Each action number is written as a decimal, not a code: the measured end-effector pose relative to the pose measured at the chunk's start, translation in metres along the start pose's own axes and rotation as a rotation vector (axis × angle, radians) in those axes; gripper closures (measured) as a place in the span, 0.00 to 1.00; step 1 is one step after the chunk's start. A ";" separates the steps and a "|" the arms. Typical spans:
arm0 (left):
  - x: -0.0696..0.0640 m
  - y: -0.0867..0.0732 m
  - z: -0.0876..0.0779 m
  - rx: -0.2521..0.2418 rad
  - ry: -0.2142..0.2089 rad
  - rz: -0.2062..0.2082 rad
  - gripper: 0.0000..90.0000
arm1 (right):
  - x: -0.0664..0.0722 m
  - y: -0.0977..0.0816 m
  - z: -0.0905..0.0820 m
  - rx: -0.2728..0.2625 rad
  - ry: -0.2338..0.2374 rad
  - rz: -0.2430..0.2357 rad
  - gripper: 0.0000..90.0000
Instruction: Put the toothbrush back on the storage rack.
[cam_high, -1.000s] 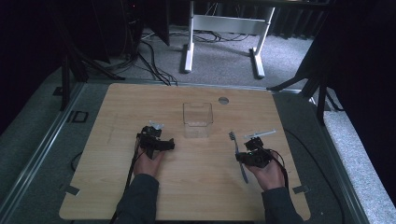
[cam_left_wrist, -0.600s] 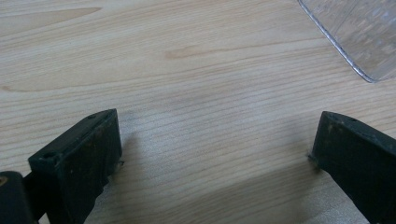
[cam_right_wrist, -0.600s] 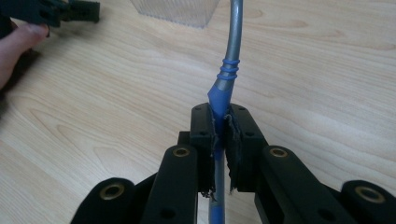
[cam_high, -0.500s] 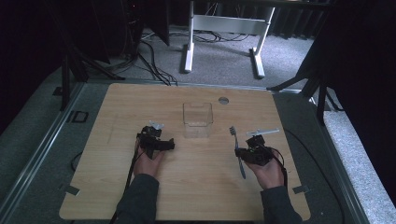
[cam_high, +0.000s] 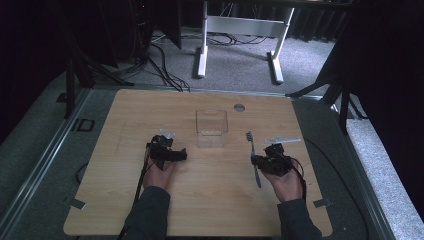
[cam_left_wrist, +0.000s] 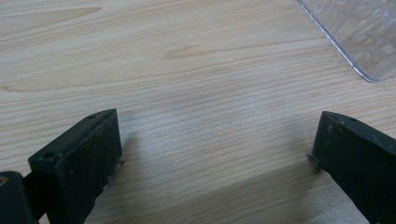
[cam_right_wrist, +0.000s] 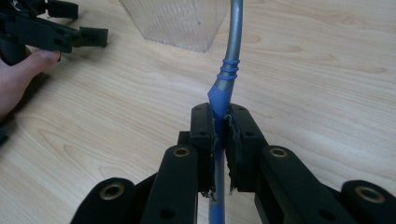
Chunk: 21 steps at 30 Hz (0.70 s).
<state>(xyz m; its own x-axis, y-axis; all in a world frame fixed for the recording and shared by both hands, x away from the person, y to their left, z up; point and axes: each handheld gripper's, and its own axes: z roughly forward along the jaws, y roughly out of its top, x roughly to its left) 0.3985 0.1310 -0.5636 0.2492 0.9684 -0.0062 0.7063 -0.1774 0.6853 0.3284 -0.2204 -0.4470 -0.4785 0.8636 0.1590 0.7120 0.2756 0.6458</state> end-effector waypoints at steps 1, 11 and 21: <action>0.000 0.000 0.000 0.000 0.000 0.000 0.02 | 0.000 0.000 0.000 -0.003 0.001 0.000 0.91; 0.000 0.000 0.000 0.000 0.000 0.000 0.02 | 0.004 0.005 -0.003 -0.042 0.004 -0.009 0.91; 0.000 0.000 0.000 0.000 0.000 0.000 0.02 | 0.008 0.010 -0.004 -0.073 0.010 -0.012 0.91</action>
<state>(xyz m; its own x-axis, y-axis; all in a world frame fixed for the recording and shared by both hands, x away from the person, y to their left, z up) 0.3985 0.1310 -0.5636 0.2491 0.9685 -0.0062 0.7064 -0.1773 0.6853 0.3293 -0.2125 -0.4361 -0.4921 0.8561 0.1578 0.6670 0.2543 0.7003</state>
